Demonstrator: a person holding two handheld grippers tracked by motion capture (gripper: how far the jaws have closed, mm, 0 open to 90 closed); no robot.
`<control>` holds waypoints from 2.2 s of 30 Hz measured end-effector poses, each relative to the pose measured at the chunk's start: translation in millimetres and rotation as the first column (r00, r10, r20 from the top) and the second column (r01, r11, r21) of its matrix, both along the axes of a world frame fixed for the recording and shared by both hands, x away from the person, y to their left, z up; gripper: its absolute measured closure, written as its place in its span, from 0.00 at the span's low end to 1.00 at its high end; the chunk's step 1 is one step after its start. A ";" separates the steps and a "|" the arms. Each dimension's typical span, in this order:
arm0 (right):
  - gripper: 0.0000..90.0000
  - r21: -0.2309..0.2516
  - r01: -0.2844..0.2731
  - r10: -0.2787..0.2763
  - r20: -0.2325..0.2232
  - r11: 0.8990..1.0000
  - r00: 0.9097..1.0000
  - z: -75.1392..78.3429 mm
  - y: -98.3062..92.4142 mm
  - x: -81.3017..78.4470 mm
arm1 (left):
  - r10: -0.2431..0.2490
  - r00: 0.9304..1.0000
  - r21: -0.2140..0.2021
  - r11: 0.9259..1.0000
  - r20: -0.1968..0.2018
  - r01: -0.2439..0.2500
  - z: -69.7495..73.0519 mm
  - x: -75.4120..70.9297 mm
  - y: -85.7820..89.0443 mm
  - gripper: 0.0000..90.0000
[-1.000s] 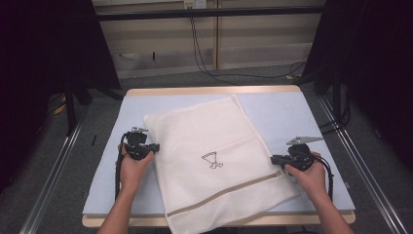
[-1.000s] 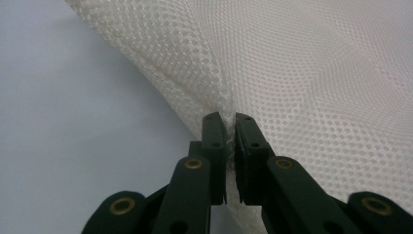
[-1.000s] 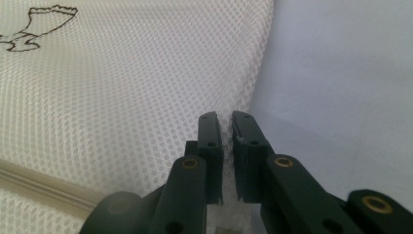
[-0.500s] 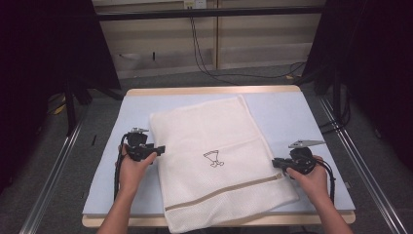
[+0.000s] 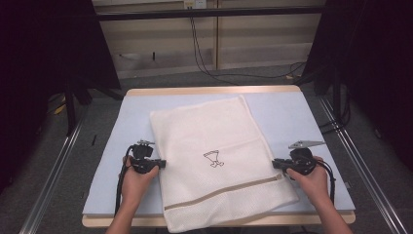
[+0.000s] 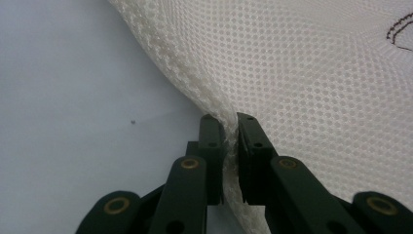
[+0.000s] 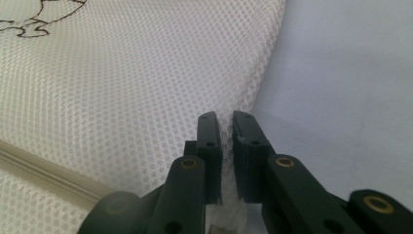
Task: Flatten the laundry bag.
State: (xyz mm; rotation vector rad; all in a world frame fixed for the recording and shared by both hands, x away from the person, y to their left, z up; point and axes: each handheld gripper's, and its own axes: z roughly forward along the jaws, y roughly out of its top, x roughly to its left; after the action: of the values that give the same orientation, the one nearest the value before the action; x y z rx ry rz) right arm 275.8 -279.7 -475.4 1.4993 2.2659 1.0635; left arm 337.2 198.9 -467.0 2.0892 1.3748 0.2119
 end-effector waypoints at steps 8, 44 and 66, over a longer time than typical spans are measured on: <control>0.91 0.004 -0.007 0.007 -0.005 1.000 1.000 1.2 2.5 -4.7 | 0.027 0.999 -0.007 1.000 0.046 -0.026 -1.4 33.0 -5.2 0.91; 0.92 0.013 0.013 -0.013 -0.002 1.000 1.000 0.0 15.6 -4.3 | 0.014 1.000 -0.015 1.000 0.009 -0.014 -1.8 20.4 9.3 0.94; 0.81 0.024 -0.003 0.002 0.037 1.000 0.999 1.5 21.5 -0.2 | 0.046 0.995 -0.009 0.999 0.086 -0.046 4.6 23.6 19.5 0.72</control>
State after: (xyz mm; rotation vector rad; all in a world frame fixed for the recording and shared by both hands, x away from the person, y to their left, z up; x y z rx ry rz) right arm 275.6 -258.2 -474.0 1.4740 2.2392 1.1136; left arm 360.8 218.4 -462.5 2.0206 1.3714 0.3124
